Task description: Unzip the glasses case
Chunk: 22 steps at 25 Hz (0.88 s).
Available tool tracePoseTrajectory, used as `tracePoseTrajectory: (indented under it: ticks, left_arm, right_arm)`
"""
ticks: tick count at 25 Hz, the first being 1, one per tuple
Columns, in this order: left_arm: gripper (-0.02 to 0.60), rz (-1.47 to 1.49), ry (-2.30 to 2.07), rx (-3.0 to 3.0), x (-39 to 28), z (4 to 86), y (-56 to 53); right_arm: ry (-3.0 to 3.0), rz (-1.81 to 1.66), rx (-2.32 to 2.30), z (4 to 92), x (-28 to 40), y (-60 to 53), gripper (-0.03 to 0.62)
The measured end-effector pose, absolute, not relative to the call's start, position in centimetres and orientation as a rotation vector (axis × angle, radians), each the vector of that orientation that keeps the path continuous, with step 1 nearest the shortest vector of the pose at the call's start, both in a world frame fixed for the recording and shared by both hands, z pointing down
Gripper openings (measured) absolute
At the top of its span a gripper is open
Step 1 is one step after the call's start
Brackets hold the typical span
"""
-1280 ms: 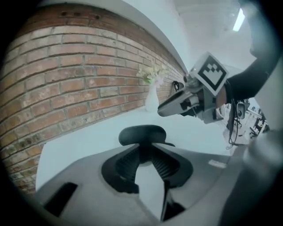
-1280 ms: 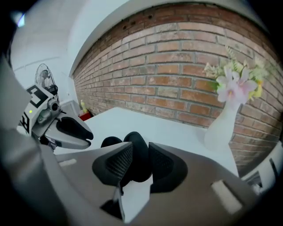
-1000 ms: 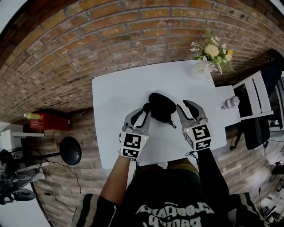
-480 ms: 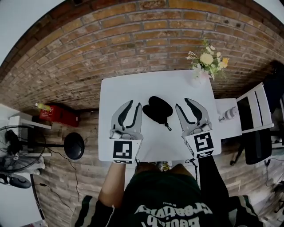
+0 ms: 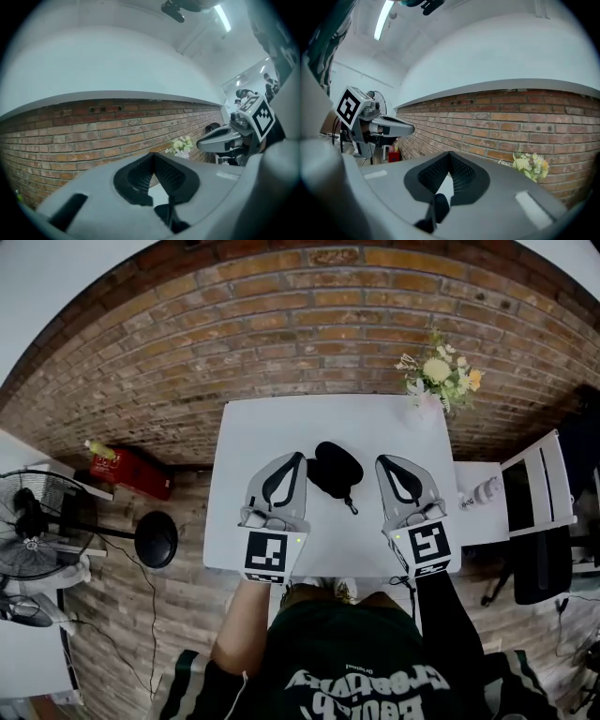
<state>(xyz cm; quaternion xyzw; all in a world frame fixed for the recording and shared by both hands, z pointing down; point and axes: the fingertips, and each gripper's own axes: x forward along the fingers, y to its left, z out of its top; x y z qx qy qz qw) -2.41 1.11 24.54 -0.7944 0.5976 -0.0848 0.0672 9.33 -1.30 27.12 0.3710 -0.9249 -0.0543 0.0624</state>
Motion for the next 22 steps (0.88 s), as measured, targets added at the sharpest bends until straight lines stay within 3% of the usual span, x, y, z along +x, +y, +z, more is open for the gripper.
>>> tracePoseTrajectory:
  ticks: [22]
  left_arm:
    - [-0.005, -0.228, 1.836, -2.397, -3.3, 24.2, 1.8]
  right_arm:
    - [-2.773, -0.133, 1.045, 29.1, 8.5, -0.9, 0.012]
